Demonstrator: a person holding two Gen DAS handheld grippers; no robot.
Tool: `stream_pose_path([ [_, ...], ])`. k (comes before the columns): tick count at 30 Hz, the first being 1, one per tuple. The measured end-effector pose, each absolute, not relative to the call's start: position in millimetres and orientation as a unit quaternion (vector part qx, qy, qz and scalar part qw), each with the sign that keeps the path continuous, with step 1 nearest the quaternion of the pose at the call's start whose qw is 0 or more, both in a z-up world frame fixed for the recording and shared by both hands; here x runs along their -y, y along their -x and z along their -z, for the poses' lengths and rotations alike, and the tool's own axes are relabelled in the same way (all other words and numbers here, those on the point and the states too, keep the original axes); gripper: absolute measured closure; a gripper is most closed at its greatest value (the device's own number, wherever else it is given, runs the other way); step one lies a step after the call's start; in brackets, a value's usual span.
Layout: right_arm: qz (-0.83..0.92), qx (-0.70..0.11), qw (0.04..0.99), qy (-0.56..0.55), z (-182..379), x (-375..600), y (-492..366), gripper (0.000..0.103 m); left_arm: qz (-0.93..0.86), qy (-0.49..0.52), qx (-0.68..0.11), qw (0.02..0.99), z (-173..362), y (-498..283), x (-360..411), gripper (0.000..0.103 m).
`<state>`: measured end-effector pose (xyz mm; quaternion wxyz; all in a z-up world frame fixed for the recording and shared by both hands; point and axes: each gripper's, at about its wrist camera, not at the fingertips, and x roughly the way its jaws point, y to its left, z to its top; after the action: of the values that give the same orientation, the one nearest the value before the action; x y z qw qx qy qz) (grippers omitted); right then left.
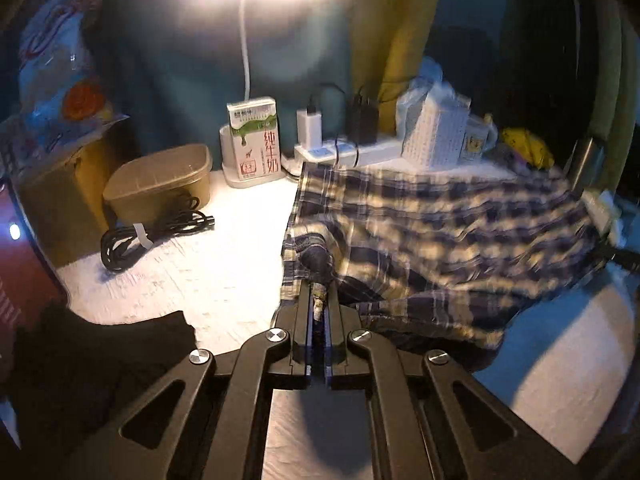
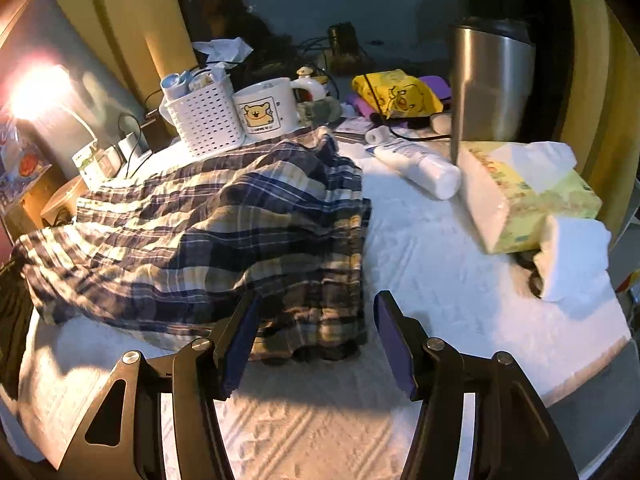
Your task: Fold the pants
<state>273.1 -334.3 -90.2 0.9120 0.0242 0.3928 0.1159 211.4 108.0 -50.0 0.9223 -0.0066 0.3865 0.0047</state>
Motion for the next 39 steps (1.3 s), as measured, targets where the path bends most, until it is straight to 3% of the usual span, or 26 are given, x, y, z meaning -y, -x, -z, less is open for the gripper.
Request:
stream_pose_path([
  [6, -0.114, -0.400, 0.909, -0.032, 97.3, 337.3, -276.6, 0.043, 0.022, 0.010, -0.504, 0.864, 92.2, -215.2, -116.3, 0.096],
  [7, -0.111, -0.400, 0.909, -0.035, 98.3, 340.9, -276.9, 0.043, 0.023, 0.012, -0.511, 0.859, 93.9, -214.2, -119.0, 0.091],
  [9, -0.105, -0.401, 0.909, -0.044, 99.5, 348.9, -278.0, 0.043, 0.012, 0.016, -0.521, 0.854, 95.1, -212.8, -127.6, 0.066],
  [14, -0.099, -0.387, 0.916, -0.048, 91.0, 356.0, -281.2, 0.043, -0.022, 0.013, -0.508, 0.861, 79.7, -219.5, -149.6, 0.062],
  [23, -0.096, -0.372, 0.922, -0.054, 82.3, 351.9, -299.3, 0.043, 0.027, -0.025, -0.439, 0.898, 52.3, -316.9, -140.5, 0.062],
  [31, -0.097, -0.388, 0.915, -0.047, 90.9, 342.9, -310.0, 0.043, 0.061, -0.063, -0.441, 0.893, 72.8, -390.0, -118.7, 0.062],
  [35, -0.096, -0.394, 0.913, -0.042, 93.7, 339.9, -316.8, 0.043, 0.087, -0.031, -0.459, 0.884, 89.2, -408.0, -121.5, 0.063],
  [38, -0.095, -0.398, 0.912, -0.037, 95.2, 336.8, -323.3, 0.043, 0.096, -0.011, -0.453, 0.886, 90.2, -411.9, -124.0, 0.100],
  [39, -0.095, -0.398, 0.912, -0.035, 95.3, 335.8, -324.7, 0.043, 0.096, -0.007, -0.445, 0.890, 86.9, -412.5, -124.8, 0.100],
])
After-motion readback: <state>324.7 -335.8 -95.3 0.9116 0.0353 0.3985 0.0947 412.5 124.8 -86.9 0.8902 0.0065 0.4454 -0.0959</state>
